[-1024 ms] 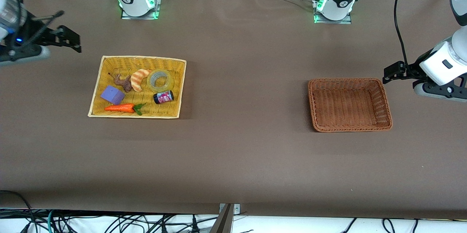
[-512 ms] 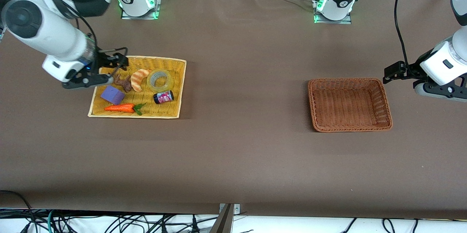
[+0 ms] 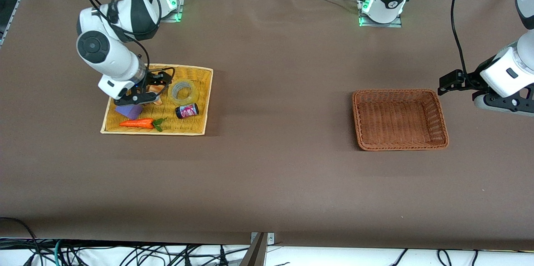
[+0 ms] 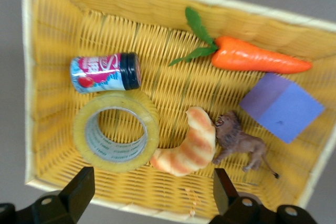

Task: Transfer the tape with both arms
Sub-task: 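Move the right gripper over the tape roll in the yellow tray, then lower the right gripper and grasp the clear yellow tape roll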

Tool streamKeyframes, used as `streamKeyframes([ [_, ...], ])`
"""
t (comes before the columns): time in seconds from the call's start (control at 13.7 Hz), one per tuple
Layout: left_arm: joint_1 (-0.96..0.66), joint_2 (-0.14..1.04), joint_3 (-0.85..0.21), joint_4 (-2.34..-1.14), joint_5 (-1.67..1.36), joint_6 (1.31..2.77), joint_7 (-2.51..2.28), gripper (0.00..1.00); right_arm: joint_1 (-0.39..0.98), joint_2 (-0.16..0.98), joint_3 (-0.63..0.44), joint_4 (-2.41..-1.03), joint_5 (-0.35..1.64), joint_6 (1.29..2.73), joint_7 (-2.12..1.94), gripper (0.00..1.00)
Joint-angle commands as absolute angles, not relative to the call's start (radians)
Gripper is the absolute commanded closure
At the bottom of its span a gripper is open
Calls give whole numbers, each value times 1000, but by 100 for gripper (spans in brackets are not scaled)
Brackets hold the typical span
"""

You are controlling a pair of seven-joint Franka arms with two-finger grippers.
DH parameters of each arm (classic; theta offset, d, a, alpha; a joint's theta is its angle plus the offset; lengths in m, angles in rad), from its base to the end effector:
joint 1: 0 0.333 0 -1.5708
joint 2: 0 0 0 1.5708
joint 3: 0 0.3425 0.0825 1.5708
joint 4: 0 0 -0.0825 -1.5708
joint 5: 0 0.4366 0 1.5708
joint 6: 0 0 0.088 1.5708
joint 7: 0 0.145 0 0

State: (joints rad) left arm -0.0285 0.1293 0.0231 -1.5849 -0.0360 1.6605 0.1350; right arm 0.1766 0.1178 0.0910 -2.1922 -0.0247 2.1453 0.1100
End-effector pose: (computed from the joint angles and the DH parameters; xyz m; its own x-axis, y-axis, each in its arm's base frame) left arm 0.6499 -0.0091 0.5318 0.9894 -0.1367 -0.0488 -0.1348 -0.9901 0.0396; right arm 0.5438 0.1475 0.2731 0.9725 0.1678 -0.1616 0.1741 -0.9844 0.0255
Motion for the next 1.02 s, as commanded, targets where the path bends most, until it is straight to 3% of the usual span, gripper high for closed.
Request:
streamKeyframes([
  [0.0,-25,141,21,-1554,-17,1634,147,0,173,165,95,-2238,-20,2236,120,0],
  [0.59,-12,147,21,-1552,-28,1640,138,0,179,270,143,-2304,-20,2417,190,1],
  [0.88,-6,147,21,-1554,-28,1641,138,0,178,282,143,-2304,-25,2427,189,9],
  [0.95,-5,147,21,-1552,-29,1641,137,0,178,282,143,-2304,-25,2427,189,16],
])
